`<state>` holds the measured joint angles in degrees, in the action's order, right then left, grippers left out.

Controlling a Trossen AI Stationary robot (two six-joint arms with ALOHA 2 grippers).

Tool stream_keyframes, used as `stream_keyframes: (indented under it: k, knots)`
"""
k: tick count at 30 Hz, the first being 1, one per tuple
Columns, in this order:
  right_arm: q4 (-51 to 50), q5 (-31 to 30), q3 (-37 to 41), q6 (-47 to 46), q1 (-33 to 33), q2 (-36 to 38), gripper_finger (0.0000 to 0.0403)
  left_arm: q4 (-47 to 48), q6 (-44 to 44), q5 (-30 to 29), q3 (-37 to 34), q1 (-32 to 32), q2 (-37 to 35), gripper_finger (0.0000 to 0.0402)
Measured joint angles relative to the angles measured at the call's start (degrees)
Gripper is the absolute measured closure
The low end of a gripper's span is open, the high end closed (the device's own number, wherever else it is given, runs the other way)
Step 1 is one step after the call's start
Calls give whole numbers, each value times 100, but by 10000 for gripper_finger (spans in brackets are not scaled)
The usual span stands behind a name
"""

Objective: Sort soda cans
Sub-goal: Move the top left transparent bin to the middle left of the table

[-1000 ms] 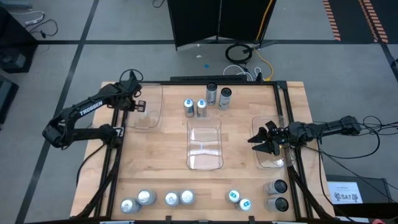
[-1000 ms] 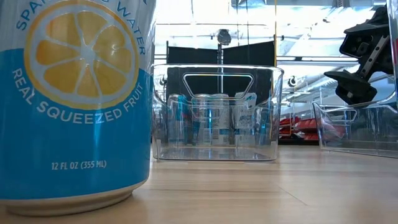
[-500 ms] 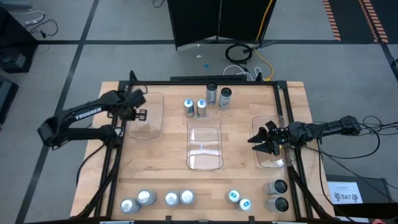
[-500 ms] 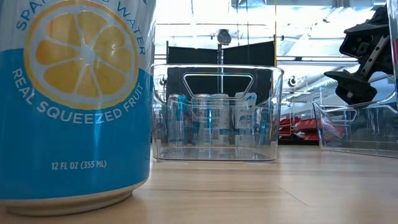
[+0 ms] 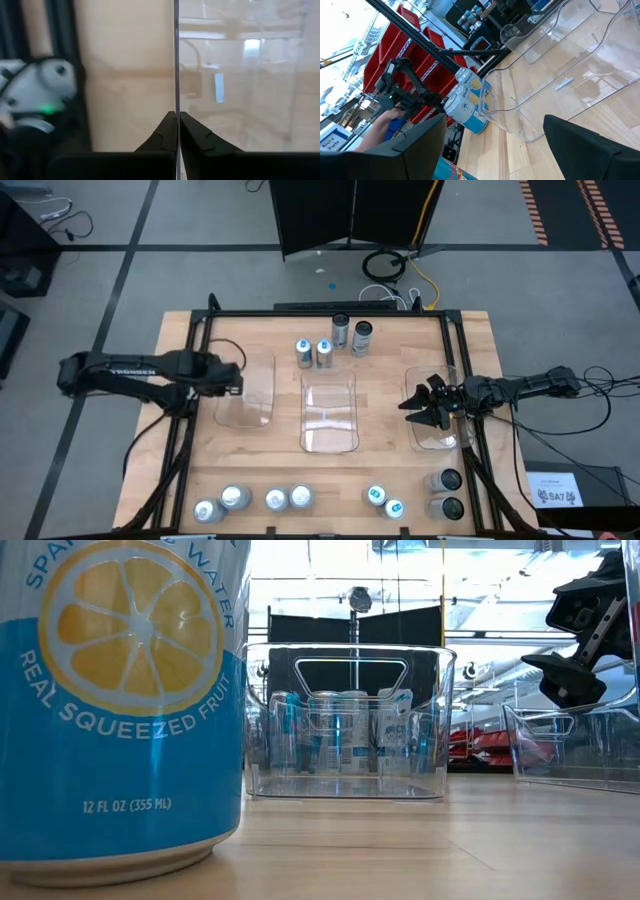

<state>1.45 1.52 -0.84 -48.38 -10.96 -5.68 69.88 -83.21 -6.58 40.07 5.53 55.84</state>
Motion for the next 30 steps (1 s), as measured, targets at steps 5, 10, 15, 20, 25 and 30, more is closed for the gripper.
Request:
stream_keyframes:
  k: [5, 10, 15, 20, 25, 30]
  knots:
    - [0, 0, 0, 0, 0, 0, 78, -657, -852, -49, 3, -895, 172, 391]
    - [0, 0, 0, 0, -2, -2, 78, -897, -1476, -153, 9, -1552, 456, 391]
    - [0, 0, 0, 0, -2, -2, 78, -945, -2152, -343, 37, -2095, 712, 391]
    - [0, 0, 0, 0, 0, -2, 78, -952, -2428, -394, 37, -2334, 765, 391]
    - [0, 0, 0, 0, -1, 0, 78, -961, -2449, -407, 79, -2366, 776, 391]
    - [1, 0, 0, 0, -2, 0, 78, -943, -2447, -395, 109, -2366, 782, 371]
